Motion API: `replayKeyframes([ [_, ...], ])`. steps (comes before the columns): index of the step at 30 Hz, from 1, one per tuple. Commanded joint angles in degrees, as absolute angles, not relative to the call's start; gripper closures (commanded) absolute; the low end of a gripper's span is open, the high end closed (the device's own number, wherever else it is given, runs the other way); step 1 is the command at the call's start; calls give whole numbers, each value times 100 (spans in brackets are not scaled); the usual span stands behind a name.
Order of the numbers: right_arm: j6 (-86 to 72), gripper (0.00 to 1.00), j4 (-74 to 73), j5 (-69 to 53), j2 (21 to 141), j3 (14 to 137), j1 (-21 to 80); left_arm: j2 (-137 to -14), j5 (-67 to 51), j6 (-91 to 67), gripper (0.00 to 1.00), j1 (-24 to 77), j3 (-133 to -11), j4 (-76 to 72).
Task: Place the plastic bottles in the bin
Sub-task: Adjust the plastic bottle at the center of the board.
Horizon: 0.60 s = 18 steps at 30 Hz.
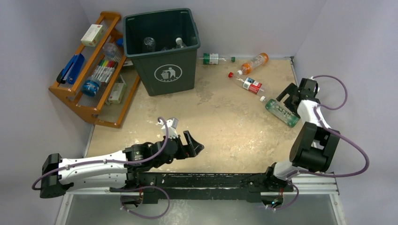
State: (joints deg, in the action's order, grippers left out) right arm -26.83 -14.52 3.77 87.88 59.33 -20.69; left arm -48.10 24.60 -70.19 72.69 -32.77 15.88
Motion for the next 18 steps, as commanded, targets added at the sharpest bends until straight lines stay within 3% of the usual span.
replayKeyframes([
  [1,-2549,0,-1172,-41,8332,5598,-2086,-4948,2802,-7225,13,7505,-3217,1223],
  [11,-2435,0,-1290,-198,7966,5491,-2088,-5713,2858,-7234,12,7854,-3392,787],
  [18,-2868,0,-1425,277,8680,6500,-2089,-5952,2795,-7213,12,7905,-3506,715],
])
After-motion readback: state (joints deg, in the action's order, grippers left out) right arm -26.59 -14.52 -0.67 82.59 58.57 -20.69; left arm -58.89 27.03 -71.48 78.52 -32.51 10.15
